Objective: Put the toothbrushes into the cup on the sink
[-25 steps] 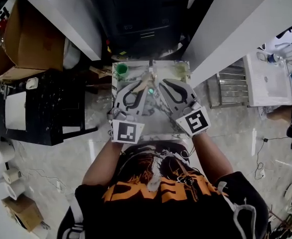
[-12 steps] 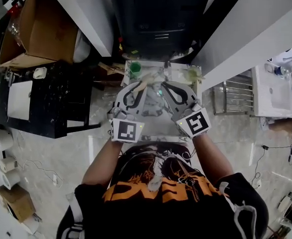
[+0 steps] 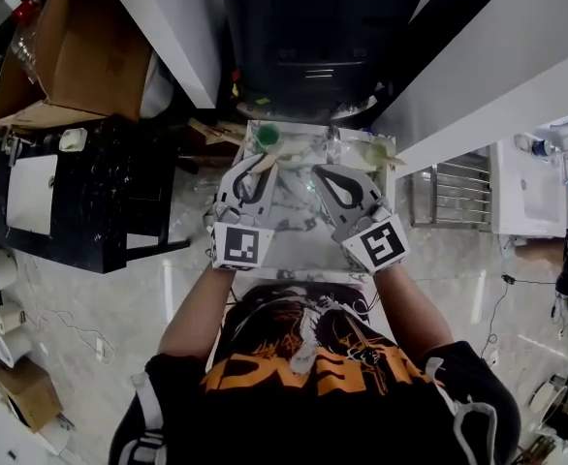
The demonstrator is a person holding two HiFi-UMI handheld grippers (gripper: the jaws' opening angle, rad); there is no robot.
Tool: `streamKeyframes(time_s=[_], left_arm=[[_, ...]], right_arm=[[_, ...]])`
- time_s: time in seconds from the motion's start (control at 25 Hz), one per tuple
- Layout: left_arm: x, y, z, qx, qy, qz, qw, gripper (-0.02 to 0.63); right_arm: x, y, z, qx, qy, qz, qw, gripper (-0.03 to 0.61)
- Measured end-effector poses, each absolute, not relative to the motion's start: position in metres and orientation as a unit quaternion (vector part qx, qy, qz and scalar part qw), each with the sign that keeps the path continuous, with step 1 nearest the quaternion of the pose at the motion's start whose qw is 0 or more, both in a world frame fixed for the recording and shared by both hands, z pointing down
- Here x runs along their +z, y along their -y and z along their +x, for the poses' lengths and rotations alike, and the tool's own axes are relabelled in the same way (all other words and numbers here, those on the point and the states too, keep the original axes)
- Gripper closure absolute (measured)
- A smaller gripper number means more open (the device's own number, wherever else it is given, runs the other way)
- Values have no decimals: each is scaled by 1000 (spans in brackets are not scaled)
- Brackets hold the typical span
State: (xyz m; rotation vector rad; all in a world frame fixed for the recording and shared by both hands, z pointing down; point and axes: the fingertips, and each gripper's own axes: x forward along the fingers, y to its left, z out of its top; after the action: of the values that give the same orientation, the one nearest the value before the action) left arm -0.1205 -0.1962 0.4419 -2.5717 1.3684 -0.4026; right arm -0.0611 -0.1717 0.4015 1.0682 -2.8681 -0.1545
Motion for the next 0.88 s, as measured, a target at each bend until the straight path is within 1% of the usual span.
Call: streamKeyframes(time_s=[0.16, 0.36, 0.56, 0.88], left_arm=[[460, 217, -132, -146, -466, -868, 92, 540], [490, 236, -134, -177, -453, -869, 87, 540], [503, 253, -137, -188, -455, -867, 82, 540], [529, 268, -132, -210, -440, -870, 72, 531]], right_arm=[[409, 182, -64, -41, 934, 351, 48, 565], [418, 197, -69, -24, 934, 353, 47, 565], [424, 210, -75, -15, 937, 347, 41, 565], [426, 221, -63, -6, 930, 365, 36, 565]])
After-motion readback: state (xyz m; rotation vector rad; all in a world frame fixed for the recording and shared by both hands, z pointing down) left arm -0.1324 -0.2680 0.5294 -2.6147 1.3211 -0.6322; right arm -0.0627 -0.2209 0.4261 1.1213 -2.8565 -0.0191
